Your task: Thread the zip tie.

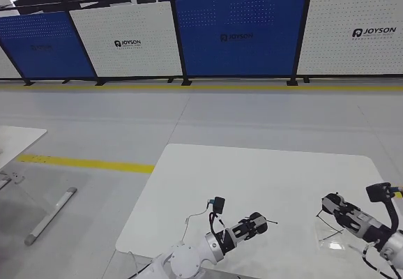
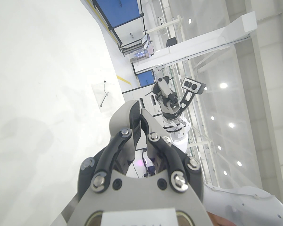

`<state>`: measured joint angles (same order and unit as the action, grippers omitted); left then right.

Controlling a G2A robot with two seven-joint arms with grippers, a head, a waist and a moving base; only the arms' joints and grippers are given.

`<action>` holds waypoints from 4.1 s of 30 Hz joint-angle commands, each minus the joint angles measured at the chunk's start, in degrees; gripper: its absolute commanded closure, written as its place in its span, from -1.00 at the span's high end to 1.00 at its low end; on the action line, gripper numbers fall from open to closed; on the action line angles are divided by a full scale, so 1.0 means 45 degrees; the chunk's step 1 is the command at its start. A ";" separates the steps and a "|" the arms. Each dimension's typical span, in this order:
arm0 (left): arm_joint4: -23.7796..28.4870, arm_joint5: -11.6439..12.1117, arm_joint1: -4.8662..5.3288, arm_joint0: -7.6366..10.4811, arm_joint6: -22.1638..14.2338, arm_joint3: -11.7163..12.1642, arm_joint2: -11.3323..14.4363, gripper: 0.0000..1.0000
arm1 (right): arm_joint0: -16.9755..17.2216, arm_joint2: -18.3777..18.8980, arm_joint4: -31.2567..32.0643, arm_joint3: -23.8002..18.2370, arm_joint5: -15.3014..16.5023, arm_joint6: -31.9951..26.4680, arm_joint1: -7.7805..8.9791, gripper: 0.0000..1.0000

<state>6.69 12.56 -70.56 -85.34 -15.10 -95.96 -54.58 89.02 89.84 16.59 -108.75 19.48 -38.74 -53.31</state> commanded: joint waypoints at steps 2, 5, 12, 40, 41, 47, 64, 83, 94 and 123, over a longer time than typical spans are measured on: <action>-0.0056 -0.0112 -0.0006 0.0039 0.0093 -0.0039 0.0022 -1.00 | -0.0198 -0.0186 -0.0710 -0.0346 0.0000 -0.0177 0.0127 -1.00; 0.0321 -0.0525 0.0001 0.0217 -0.0577 -0.0120 0.0109 -1.00 | -0.0574 -0.0351 -0.1585 -0.0394 0.0000 -0.0848 0.0307 -1.00; 0.1151 -0.1660 0.0087 0.0907 -0.2691 0.0116 0.0008 -1.00 | -0.0849 -0.0465 -0.2183 -0.0267 0.0000 -0.1486 0.0411 -1.00; 0.5007 -0.2174 0.0270 0.2072 -0.7196 0.1227 -0.0741 -1.00 | -0.2457 -0.1523 -0.4435 0.0041 0.0000 -0.3771 0.0480 -1.00; 0.5007 -0.2174 0.0270 0.2072 -0.7196 0.1227 -0.0741 -1.00 | -0.2457 -0.1523 -0.4435 0.0041 0.0000 -0.3771 0.0480 -1.00; 0.5007 -0.2174 0.0270 0.2072 -0.7196 0.1227 -0.0741 -1.00 | -0.2457 -0.1523 -0.4435 0.0041 0.0000 -0.3771 0.0480 -1.00; 0.5007 -0.2174 0.0270 0.2072 -0.7196 0.1227 -0.0741 -1.00 | -0.2407 -0.1893 -0.2431 -0.1014 0.0000 -0.2269 0.0435 -1.00; 0.4764 -0.1802 0.0247 0.1923 -0.6079 0.1013 -0.0694 -1.00 | -0.1828 -0.2333 -0.1285 -0.0990 -0.0091 0.0095 0.0559 -1.00; 0.3039 0.0474 0.0053 0.1231 -0.1868 0.1191 -0.0182 -1.00 | -0.0097 -0.2499 0.0692 -0.1120 -0.0639 0.3455 0.0342 -1.00; 0.1671 0.0280 0.0049 0.0987 -0.0026 0.1172 -0.0231 -1.00 | 0.0255 -0.3251 0.0694 -0.0134 -0.0319 0.4872 0.0060 -1.00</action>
<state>14.21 13.82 -70.34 -80.89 -15.22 -90.68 -55.61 90.16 75.21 19.73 -109.35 18.04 -16.82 -53.04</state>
